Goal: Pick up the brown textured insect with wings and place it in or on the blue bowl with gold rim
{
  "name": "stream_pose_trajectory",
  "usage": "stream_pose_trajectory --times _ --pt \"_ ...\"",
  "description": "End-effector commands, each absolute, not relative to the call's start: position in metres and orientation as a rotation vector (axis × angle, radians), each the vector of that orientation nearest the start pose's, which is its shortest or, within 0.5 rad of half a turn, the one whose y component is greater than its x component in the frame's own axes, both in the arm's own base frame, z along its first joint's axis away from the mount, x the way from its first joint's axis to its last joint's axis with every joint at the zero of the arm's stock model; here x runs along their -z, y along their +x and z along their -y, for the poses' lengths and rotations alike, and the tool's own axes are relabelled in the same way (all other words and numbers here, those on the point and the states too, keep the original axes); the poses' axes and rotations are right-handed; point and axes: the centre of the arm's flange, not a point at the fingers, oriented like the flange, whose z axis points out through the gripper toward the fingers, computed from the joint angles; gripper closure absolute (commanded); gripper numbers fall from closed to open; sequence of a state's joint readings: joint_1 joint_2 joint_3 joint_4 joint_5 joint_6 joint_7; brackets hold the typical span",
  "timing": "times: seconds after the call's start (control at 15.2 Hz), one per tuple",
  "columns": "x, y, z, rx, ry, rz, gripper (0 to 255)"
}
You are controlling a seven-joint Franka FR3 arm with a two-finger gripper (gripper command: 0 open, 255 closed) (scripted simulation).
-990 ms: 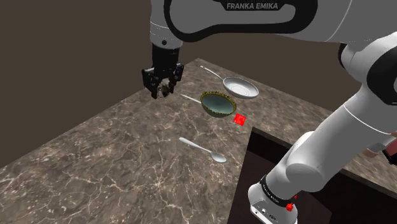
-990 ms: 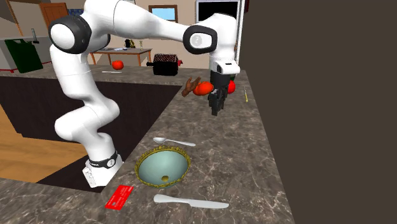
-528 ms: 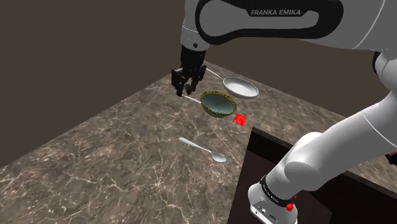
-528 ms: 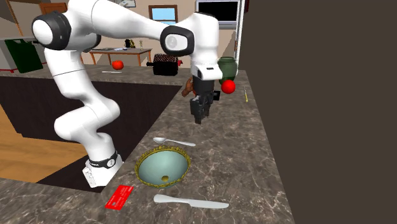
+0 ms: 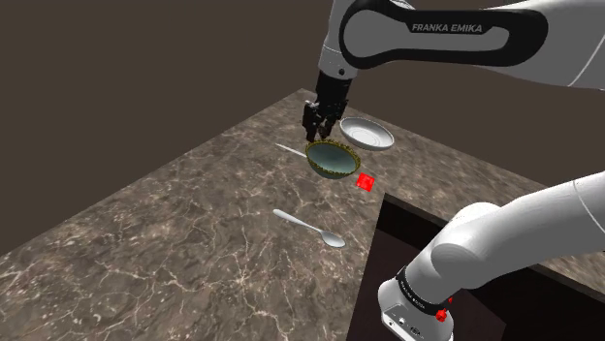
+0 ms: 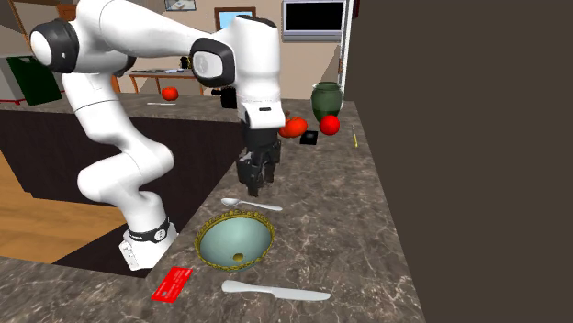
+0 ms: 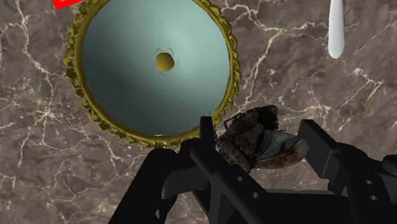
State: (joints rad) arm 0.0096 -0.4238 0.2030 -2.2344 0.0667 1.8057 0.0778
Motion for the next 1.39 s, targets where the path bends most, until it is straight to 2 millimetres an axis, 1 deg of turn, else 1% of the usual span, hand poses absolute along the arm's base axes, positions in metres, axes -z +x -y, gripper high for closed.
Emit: stream_pose_trajectory --times 0.0,0.2,0.26,1.06,1.32 --pt "-0.530 0.408 -0.078 -0.015 -3.156 0.162 255" --pt "-0.529 0.401 -0.040 -0.015 -3.156 0.162 255" --pt "-0.529 0.397 -0.021 -0.015 -3.156 0.162 255" --pt "-0.465 0.397 -0.021 -0.015 -3.156 0.162 255" --pt "-0.465 0.397 -0.021 -0.015 -3.156 0.162 255"
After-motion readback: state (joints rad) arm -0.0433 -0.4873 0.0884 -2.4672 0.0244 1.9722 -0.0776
